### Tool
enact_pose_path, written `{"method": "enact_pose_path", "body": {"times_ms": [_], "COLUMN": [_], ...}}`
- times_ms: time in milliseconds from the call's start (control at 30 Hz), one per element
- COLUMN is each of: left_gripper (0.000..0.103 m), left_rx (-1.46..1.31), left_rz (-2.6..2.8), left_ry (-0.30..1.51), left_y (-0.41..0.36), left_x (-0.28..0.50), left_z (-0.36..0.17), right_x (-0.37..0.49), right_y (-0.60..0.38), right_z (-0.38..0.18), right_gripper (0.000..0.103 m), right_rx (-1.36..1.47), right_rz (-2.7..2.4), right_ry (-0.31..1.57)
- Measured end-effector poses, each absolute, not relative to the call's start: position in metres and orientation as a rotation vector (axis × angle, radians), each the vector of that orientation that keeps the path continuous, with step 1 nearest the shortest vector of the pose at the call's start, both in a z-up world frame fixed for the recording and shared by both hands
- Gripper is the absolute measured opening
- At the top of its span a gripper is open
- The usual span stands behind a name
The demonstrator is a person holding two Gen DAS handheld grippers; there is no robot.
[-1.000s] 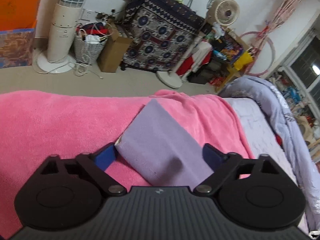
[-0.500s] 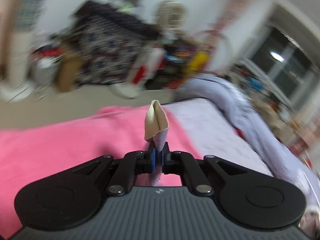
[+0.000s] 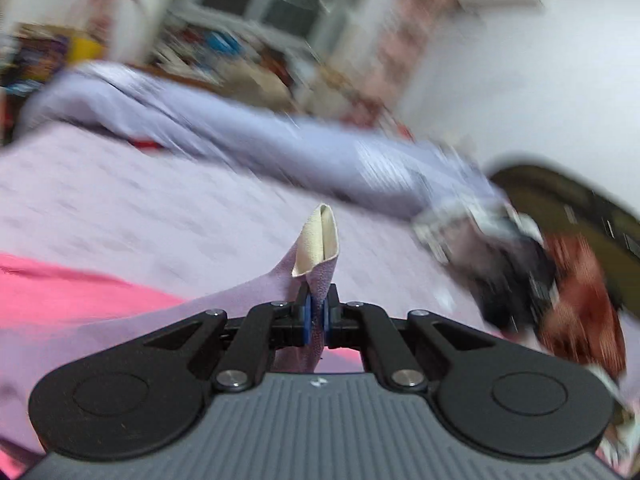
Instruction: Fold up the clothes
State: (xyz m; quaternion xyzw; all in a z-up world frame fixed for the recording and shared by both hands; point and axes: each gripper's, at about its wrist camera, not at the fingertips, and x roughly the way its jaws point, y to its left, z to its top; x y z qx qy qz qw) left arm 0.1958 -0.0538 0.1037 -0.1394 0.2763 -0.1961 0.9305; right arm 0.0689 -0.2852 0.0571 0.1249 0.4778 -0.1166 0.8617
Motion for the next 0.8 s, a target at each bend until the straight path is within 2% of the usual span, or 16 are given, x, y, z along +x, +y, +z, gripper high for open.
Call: {"method": "enact_pose_path", "body": {"times_ms": [133, 267, 300, 333, 400, 500, 600, 700, 800], "left_gripper": [0.005, 0.008, 0.019, 0.036, 0.052, 0.061, 0.071, 0.076, 0.075], "left_rx": [-0.121, 0.036, 0.042, 0.043, 0.040, 0.066, 0.069, 0.094, 0.189], "left_rz": [-0.492, -0.503, -0.519, -0.537, -0.585, -0.639, -0.636, -0.497, -0.276], "left_ry": [0.815, 0.889, 0.889, 0.893, 0.899, 0.885, 0.851, 0.819, 0.876], "left_y": [-0.128, -0.157, -0.159, -0.161, -0.164, -0.171, -0.143, -0.097, -0.046], "left_x": [0.198, 0.181, 0.180, 0.178, 0.177, 0.172, 0.157, 0.144, 0.143], "left_z": [0.051, 0.028, 0.030, 0.033, 0.040, 0.054, 0.072, 0.083, 0.067], "right_x": [0.050, 0.035, 0.034, 0.033, 0.033, 0.040, 0.057, 0.081, 0.110], "right_y": [-0.319, -0.346, -0.348, -0.351, -0.352, -0.355, -0.355, -0.349, -0.326], "right_z": [0.047, 0.036, 0.035, 0.034, 0.034, 0.039, 0.049, 0.057, 0.059], "right_gripper": [0.103, 0.103, 0.103, 0.103, 0.103, 0.103, 0.103, 0.103, 0.103], "right_rx": [0.319, 0.378, 0.389, 0.400, 0.419, 0.423, 0.377, 0.332, 0.267], "right_rz": [-0.305, -0.348, -0.351, -0.354, -0.347, -0.327, -0.296, -0.234, -0.106], "right_ry": [1.026, 1.045, 1.046, 1.046, 1.039, 1.010, 0.966, 0.925, 0.894]}}
